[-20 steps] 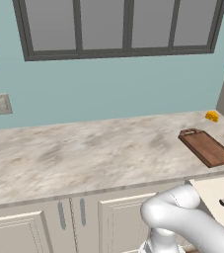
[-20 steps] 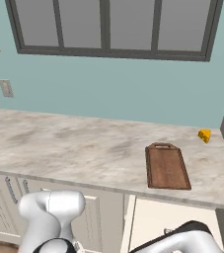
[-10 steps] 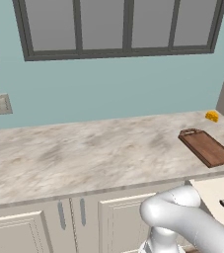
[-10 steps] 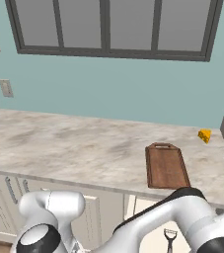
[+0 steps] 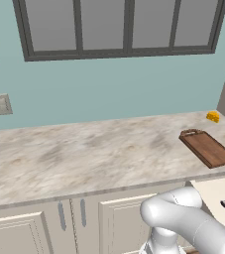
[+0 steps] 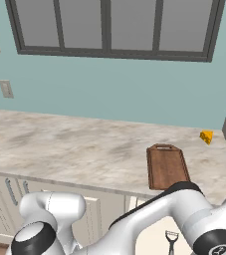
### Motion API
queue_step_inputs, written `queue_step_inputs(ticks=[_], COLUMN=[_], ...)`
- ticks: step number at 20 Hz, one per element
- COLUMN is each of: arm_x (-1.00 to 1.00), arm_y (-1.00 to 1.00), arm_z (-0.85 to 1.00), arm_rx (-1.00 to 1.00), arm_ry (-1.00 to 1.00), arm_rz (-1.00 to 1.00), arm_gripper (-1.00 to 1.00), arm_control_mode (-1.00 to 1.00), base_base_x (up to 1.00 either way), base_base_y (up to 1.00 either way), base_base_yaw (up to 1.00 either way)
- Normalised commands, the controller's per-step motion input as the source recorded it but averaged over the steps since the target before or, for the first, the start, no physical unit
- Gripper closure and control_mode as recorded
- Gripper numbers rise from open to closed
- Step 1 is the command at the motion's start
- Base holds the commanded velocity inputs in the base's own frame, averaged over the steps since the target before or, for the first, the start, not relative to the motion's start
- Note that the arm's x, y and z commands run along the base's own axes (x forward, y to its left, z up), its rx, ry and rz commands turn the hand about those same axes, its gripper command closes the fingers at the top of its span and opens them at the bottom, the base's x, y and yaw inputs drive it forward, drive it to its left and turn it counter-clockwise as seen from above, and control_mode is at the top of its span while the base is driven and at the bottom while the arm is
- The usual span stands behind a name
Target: Open the drawer on the right and place the cutting tools on the cutting board.
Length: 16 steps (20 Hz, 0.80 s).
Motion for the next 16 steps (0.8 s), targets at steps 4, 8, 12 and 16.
queue_step_inputs(ticks=[4,8,12,16], arm_x=[0.13,0.36,0.35,0.15], arm_y=[0.00,0.05,0.04,0.00], arm_z=[0.00,0.00,0.00,0.00], arm_rx=[0.00,0.00,0.00,0.00], arm_ry=[0.00,0.00,0.00,0.00], arm_rz=[0.00,0.01,0.00,0.01], arm_gripper=[-1.00,-1.00,-1.00,-1.00], arm_control_mode=[-1.00,-1.00,-1.00,-1.00], base_base_x=[0.00,0.00,0.00,0.00], base_base_y=[0.00,0.00,0.00,0.00], base_base_yaw=[0.00,0.00,0.00,0.00])
